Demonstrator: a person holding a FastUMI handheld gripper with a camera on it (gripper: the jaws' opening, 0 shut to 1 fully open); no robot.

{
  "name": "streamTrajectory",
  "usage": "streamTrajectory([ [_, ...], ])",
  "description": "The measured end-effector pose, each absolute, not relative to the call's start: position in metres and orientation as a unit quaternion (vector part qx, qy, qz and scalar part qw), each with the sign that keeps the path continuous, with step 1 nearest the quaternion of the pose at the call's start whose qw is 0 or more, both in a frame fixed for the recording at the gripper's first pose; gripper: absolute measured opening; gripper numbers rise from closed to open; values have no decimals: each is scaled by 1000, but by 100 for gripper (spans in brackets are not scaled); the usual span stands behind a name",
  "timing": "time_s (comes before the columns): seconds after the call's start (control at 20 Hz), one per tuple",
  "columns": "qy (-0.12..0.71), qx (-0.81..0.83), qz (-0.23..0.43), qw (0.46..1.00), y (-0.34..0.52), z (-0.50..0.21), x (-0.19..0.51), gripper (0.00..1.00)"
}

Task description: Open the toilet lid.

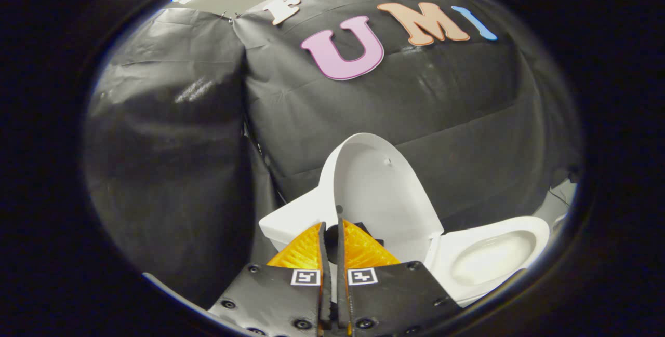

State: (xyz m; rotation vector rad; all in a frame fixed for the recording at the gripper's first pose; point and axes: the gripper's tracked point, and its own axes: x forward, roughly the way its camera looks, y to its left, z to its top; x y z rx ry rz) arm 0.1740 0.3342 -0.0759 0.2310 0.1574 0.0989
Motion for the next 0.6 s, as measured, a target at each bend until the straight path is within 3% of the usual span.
streamTrajectory([
  [0.45,86,87,49,991,329,-69,171,8],
  [0.6,49,94,57,993,325,-44,170,18],
])
